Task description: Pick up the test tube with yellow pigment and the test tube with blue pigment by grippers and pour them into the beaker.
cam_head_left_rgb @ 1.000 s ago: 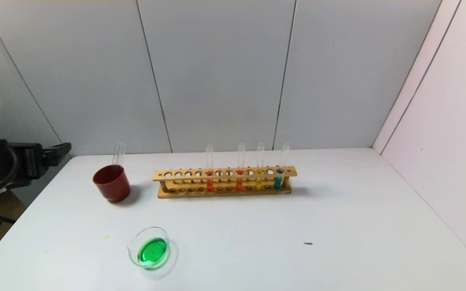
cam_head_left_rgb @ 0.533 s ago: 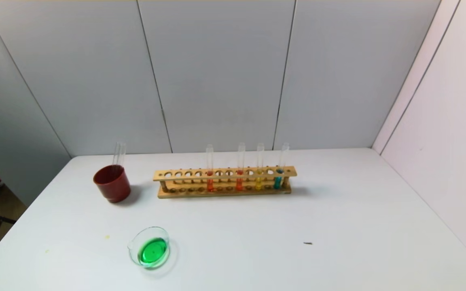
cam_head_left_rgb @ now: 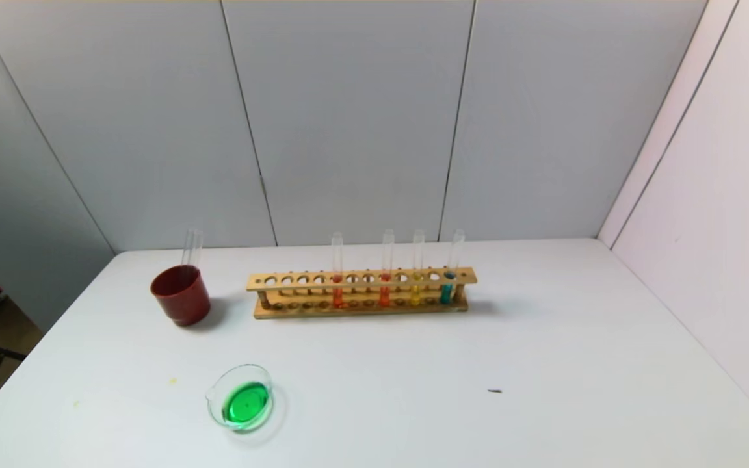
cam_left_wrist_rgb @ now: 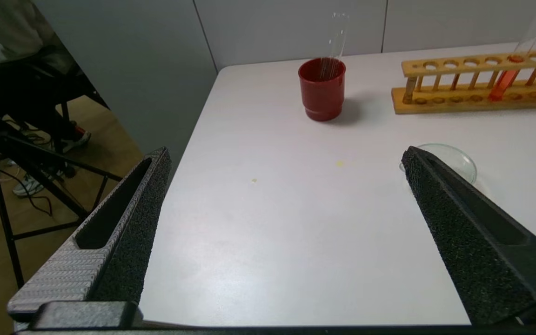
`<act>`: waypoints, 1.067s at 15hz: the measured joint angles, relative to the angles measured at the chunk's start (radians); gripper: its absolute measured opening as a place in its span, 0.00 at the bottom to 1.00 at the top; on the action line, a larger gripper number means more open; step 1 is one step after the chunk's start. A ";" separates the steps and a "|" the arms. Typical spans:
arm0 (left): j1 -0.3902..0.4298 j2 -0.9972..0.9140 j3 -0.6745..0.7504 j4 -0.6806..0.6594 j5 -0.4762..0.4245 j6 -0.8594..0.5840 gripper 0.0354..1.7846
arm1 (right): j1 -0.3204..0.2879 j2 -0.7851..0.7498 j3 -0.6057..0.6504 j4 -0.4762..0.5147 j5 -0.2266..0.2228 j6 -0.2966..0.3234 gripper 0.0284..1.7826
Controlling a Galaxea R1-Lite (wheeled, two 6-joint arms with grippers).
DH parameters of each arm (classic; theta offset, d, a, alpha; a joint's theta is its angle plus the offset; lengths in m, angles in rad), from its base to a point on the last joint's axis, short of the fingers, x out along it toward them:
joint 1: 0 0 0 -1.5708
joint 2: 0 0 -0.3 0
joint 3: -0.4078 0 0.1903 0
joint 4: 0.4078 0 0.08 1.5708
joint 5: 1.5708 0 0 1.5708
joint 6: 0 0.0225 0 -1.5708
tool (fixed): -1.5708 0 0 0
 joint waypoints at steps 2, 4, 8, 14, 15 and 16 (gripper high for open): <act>-0.001 -0.063 0.099 -0.031 -0.028 0.019 0.98 | 0.000 0.000 0.000 0.000 0.000 0.000 0.98; -0.003 -0.093 0.205 -0.124 -0.085 0.024 0.98 | 0.000 0.000 0.000 0.000 0.000 0.000 0.98; -0.003 -0.113 0.433 -0.356 -0.145 0.022 0.98 | 0.000 0.000 0.000 0.000 0.000 0.000 0.98; -0.003 -0.115 0.521 -0.439 -0.205 -0.110 0.98 | 0.000 0.000 0.000 0.000 0.000 0.000 0.98; -0.003 -0.115 0.522 -0.441 -0.193 -0.138 0.98 | 0.000 0.000 0.000 0.000 0.000 0.000 0.98; -0.003 -0.114 0.523 -0.442 -0.192 -0.144 0.98 | 0.000 0.000 0.000 0.000 0.000 0.000 0.98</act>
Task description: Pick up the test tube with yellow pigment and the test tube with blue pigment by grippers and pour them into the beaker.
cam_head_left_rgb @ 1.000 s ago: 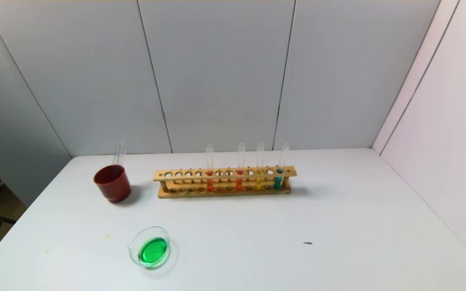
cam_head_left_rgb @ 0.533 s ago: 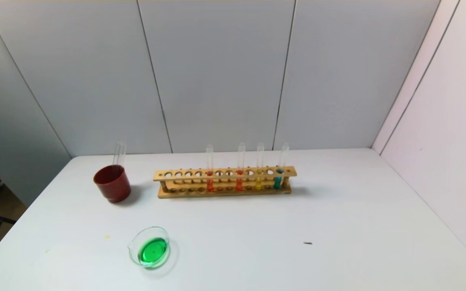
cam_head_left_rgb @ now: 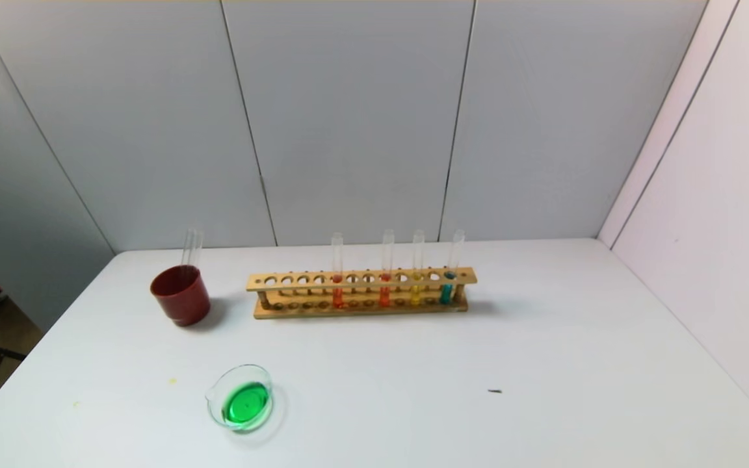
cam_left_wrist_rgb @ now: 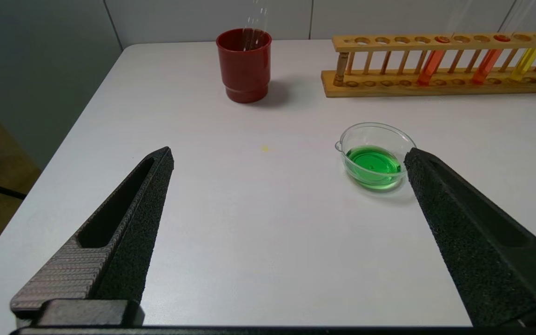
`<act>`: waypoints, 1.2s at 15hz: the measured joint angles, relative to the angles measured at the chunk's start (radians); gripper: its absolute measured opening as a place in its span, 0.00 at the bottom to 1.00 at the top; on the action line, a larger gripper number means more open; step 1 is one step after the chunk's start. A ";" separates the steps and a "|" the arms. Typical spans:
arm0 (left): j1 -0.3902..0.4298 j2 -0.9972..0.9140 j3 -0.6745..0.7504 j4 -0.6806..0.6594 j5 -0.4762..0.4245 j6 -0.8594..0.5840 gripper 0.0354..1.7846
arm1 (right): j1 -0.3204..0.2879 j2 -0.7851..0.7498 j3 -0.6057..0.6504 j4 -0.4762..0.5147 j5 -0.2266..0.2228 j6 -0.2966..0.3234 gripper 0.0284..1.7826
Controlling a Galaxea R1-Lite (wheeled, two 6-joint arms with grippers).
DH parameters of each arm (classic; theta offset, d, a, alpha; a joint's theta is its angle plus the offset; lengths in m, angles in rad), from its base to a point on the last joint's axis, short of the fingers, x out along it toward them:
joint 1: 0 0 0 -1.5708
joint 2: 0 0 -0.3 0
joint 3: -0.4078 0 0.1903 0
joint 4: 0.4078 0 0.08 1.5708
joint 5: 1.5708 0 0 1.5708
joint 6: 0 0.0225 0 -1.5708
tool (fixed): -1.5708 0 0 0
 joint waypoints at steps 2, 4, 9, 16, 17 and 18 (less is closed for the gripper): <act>0.000 0.000 0.000 0.000 0.000 0.000 0.98 | 0.000 0.000 0.000 0.000 0.000 0.000 0.98; 0.000 0.000 0.000 0.000 0.000 0.000 0.98 | 0.000 0.000 0.000 0.000 0.000 0.000 0.98; 0.000 0.000 0.000 0.000 0.000 0.000 0.98 | 0.000 0.000 0.000 0.000 0.000 0.000 0.98; 0.000 0.000 0.000 0.001 0.000 0.002 0.98 | 0.000 0.000 0.000 0.000 0.000 0.000 0.98; 0.000 0.000 0.000 0.000 0.000 0.002 0.98 | 0.000 0.000 0.000 0.000 0.000 0.000 0.98; 0.000 0.000 0.000 0.001 0.000 0.003 0.98 | 0.000 0.000 0.000 0.000 0.000 0.000 0.98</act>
